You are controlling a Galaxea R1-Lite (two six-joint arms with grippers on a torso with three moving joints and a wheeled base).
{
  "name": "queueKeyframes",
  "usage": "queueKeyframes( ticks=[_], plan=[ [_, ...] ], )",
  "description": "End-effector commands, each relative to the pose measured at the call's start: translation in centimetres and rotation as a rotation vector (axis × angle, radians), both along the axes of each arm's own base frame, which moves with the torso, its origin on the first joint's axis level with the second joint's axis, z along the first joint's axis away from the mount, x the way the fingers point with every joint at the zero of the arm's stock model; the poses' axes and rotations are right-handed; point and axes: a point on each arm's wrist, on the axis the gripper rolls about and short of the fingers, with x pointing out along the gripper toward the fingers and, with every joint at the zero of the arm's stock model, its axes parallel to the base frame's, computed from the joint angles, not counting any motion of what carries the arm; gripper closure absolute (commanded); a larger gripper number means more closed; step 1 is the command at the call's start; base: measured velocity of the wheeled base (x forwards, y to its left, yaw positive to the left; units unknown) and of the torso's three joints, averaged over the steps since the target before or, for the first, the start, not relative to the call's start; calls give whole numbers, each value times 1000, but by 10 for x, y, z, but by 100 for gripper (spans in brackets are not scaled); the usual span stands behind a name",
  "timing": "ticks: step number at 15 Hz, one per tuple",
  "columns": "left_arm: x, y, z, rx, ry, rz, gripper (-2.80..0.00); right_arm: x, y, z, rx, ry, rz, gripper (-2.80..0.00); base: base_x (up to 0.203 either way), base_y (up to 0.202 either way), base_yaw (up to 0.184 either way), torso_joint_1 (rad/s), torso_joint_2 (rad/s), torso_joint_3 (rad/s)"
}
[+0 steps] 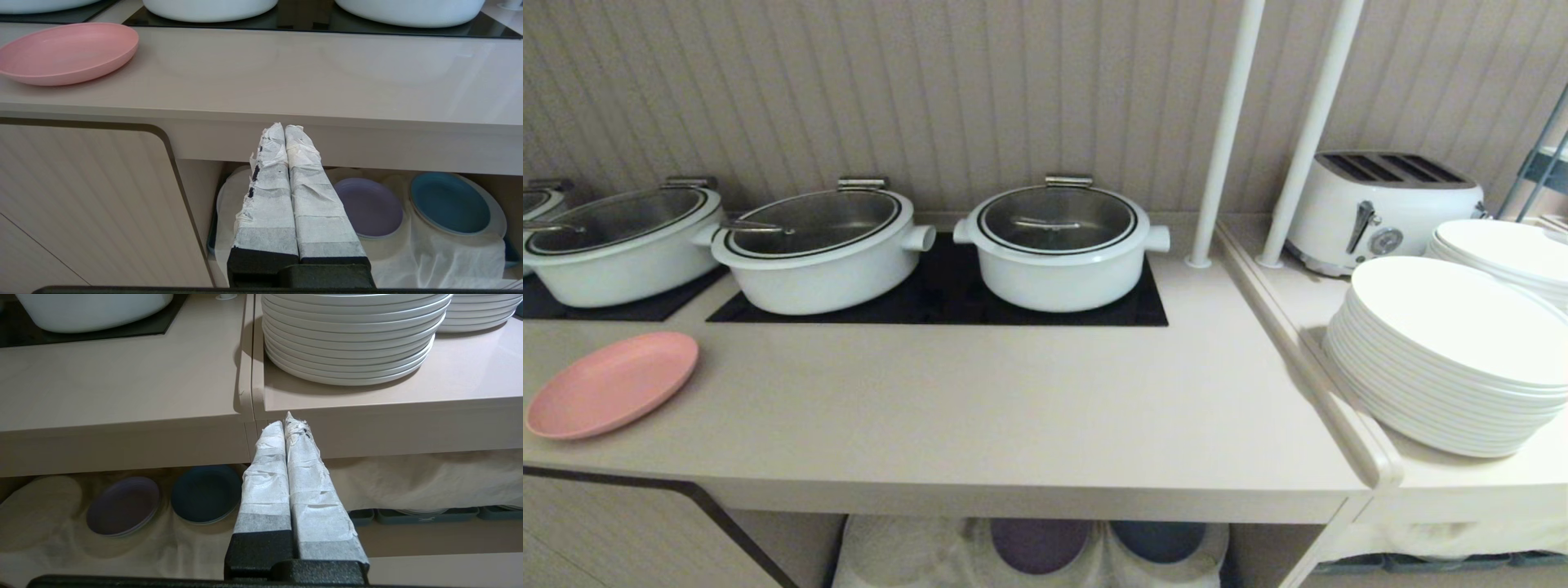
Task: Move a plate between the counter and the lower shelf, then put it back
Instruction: Pick up the plate
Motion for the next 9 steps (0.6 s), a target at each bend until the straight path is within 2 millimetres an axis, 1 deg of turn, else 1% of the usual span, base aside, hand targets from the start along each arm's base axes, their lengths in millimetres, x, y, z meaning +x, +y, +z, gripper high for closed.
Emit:
queueKeyframes(
  ticks=[1, 5, 7, 9],
  plan=[
    [0, 0, 0, -3, 1, 1, 0, 0, 0, 0, 0, 0, 0, 0, 0, 0, 0, 0, 0, 0],
    [0, 0, 0, -10, -2, 3, 0, 0, 0, 0, 0, 0, 0, 0, 0, 0, 0, 0, 0, 0],
    [0, 0, 0, -12, -1, 3, 0, 0, 0, 0, 0, 0, 0, 0, 1, 133, -1, 1, 7, 1],
    [0, 0, 0, -18, -1, 7, 0, 0, 0, 0, 0, 0, 0, 0, 0, 202, -1, 2, 0, 4]
  ],
)
